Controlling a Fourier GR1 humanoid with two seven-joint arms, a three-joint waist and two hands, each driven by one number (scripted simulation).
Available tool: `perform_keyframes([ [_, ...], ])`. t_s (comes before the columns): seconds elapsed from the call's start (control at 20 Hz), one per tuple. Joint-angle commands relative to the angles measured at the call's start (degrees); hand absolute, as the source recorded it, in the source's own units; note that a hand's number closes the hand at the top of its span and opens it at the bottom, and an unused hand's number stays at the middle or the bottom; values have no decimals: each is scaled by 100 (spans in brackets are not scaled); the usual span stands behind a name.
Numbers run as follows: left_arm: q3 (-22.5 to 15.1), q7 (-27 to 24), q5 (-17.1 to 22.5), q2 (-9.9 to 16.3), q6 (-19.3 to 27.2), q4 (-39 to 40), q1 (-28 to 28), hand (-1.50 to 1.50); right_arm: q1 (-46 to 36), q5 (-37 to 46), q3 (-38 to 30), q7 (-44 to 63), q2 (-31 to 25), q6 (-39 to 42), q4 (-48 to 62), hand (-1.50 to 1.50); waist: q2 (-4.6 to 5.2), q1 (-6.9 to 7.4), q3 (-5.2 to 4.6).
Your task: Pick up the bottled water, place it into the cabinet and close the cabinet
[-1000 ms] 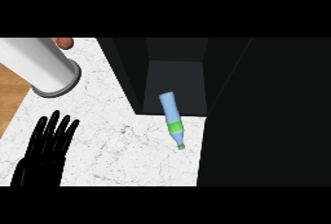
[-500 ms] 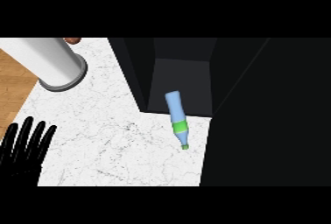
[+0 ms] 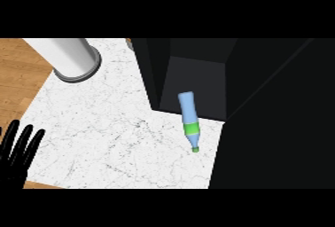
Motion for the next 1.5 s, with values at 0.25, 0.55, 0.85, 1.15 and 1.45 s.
perform_keyframes([
  [0.25,149,54,88,274,-442,31,-5,-150,-1050,119,963,770,10,318,11,150,83,386,-29],
  [0.55,158,169,116,371,-498,20,-106,-150,-1775,242,595,979,-510,665,-119,-150,85,620,-74],
  [0.85,284,167,236,395,-559,103,-160,-150,-2290,72,612,1268,-369,527,29,150,74,532,-77],
  [1.15,346,196,217,498,-653,218,-113,-150,-2814,-40,568,1585,-362,588,78,150,78,554,-90],
  [1.45,423,225,345,537,-727,181,-154,-150,-3018,-253,504,1723,-125,482,258,150,113,484,-70],
])
